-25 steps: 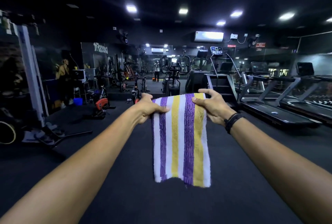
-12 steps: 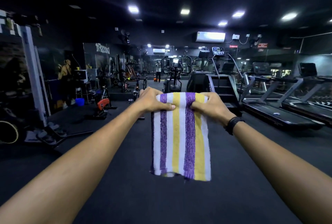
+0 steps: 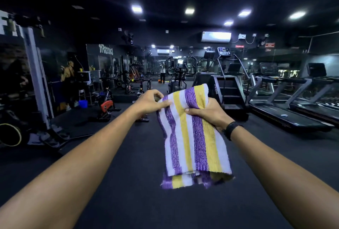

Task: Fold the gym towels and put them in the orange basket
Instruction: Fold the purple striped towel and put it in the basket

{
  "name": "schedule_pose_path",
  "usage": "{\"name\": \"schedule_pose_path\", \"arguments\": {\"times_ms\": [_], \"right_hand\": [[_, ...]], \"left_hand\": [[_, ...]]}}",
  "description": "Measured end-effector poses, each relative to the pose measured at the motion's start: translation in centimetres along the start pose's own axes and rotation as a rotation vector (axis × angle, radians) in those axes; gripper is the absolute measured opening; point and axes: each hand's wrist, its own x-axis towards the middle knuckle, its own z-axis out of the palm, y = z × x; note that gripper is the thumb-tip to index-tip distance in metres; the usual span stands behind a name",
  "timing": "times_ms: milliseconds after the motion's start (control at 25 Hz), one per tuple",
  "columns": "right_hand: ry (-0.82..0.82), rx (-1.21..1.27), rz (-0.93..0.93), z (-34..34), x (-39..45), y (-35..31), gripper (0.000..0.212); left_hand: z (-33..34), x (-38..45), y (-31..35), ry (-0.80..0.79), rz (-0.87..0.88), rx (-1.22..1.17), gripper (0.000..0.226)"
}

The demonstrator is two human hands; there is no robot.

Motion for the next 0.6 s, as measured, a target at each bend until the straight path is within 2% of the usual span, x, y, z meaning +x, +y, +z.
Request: {"name": "schedule_pose_path", "arguments": {"times_ms": [120,200,320,440,600], "right_hand": [[0.138,-0.333,-0.047,-0.4,1.2,0.5,0.048],[0.189,-0.420,-0.050,-0.7,1.5,0.5,0.046],[0.224,-0.518,-0.036,0.0,1.7,0.7,0.049],[0.177,-0.609,-0.047,3.1,1.8,1.2,0.054],[0.033,-0.672,-0.071,9.9,2.0,1.4,0.050]], "left_hand": [[-1.0,-0.3,-2.1,-0.002,-0.055,0.225,0.050],[-1.7,-0.9,-3.1,-0.050,-0.109,0.279,0.067],[-2.4,-1.7,-4.4,-0.015,-0.167,0.410,0.095],[-3.3,-3.5,-6.2,0.047,-0.246,0.535,0.105],[-5.6,-7.8,-10.7,0.094,-0.371,0.544,0.098]]}}
